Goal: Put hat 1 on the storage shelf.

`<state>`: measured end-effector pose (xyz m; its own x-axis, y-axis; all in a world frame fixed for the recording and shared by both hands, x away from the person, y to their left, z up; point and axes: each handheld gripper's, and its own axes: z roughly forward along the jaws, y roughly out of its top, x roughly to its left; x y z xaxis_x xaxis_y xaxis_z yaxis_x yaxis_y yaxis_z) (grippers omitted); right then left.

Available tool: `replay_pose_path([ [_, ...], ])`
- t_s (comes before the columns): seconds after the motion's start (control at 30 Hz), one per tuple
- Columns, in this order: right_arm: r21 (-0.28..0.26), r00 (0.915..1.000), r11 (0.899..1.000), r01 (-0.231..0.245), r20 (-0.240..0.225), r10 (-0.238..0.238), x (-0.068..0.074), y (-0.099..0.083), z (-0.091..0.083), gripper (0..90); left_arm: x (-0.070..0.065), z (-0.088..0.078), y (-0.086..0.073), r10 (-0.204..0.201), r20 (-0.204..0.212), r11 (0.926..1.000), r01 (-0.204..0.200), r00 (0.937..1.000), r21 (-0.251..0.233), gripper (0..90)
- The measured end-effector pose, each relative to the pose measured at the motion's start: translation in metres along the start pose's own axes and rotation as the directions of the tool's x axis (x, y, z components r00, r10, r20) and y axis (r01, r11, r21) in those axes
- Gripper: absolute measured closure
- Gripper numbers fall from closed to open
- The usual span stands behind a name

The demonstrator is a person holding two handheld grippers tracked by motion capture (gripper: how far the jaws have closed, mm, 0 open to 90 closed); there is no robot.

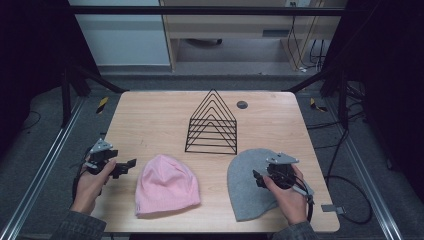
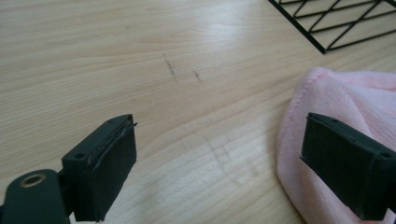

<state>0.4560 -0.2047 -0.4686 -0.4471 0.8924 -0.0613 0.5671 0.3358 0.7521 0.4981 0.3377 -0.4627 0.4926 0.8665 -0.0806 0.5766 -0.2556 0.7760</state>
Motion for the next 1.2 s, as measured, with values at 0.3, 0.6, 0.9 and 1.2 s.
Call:
replay_pose_path([
  [0.3, -0.020, 0.9967, 0.997, 0.080, 0.015, -0.079, -0.003, -0.002, 0.001, 28.0, -0.020, -0.001, 0.008, 0.035, 0.064, 0.9993, -0.036, 0.9974, 0.009, 10.4],
  [0.6, -0.009, 0.9969, 0.998, 0.064, 0.047, -0.063, -0.002, -0.003, 0.000, 27.1, -0.035, -0.002, 0.012, 0.070, 0.113, 0.9974, -0.071, 0.9911, 0.006, 10.0],
  [0.9, -0.010, 0.9958, 0.999, 0.042, 0.081, -0.042, -0.007, -0.005, -0.002, 28.0, -0.046, 0.006, 0.034, 0.127, 0.138, 0.9916, -0.129, 0.9822, 0.006, 10.3],
  [1.2, -0.008, 0.9970, 1.000, -0.014, 0.076, 0.015, -0.010, -0.005, -0.005, 26.8, -0.046, 0.021, 0.056, 0.172, 0.136, 0.9742, -0.189, 0.9756, 0.123, 13.4],
])
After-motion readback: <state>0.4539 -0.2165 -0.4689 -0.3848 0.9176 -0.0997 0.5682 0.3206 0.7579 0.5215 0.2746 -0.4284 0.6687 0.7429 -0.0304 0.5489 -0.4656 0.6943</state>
